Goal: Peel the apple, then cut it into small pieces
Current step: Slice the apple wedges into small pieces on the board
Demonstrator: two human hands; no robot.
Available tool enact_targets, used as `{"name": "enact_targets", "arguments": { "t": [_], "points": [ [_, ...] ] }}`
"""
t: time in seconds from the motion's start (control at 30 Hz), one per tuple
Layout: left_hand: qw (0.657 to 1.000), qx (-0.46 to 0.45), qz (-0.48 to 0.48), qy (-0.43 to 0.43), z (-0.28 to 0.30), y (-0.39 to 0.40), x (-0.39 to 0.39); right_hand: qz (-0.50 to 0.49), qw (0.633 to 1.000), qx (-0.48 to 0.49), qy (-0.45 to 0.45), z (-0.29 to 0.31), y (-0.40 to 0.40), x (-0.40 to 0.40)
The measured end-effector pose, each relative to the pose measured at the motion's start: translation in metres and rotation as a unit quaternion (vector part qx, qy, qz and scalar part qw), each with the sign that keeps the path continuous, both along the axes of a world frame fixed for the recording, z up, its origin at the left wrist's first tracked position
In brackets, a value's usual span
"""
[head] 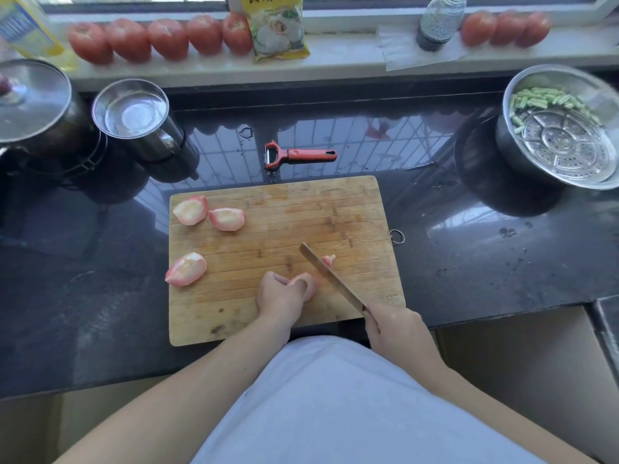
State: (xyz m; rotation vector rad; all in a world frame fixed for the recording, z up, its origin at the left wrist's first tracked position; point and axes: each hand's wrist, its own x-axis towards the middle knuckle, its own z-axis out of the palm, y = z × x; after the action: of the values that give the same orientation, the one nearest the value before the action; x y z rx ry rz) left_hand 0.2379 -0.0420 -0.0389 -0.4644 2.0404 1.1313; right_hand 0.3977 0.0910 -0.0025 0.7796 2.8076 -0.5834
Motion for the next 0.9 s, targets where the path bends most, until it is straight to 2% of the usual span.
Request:
{"name": "enact_targets", "arguments": {
  "t": [0.13,0.33,0.57,0.67,0.9],
  "points": [
    [1.0,-0.004,0.002,-0.01,-0.001,0.001,-0.001,0.073,0.997,0.035,-0.011,0.001,-0.005,0.002],
    [1.0,0.0,-0.003,-0.015,-0.001,0.0,0.0,0.112,0.992,0.064,-0.011,0.002,-0.006,-0.001],
    [1.0,-0.002,-0.002,-0.009,0.001,0.002,-0.001,0.12,0.987,0.062,-0.081,0.006,-0.012,-0.016],
    [1.0,0.0,-0.004,0.004,0.001,0.001,-0.003,0.123,0.986,0.013,-0.111,-0.002,-0.018,-0.036],
    [1.0,-0.009,-0.024,0.012,0.002,-0.003,-0.001,0.009,1.0,-0.024,-0.001,0.005,-0.01,-0.016]
  ]
}}
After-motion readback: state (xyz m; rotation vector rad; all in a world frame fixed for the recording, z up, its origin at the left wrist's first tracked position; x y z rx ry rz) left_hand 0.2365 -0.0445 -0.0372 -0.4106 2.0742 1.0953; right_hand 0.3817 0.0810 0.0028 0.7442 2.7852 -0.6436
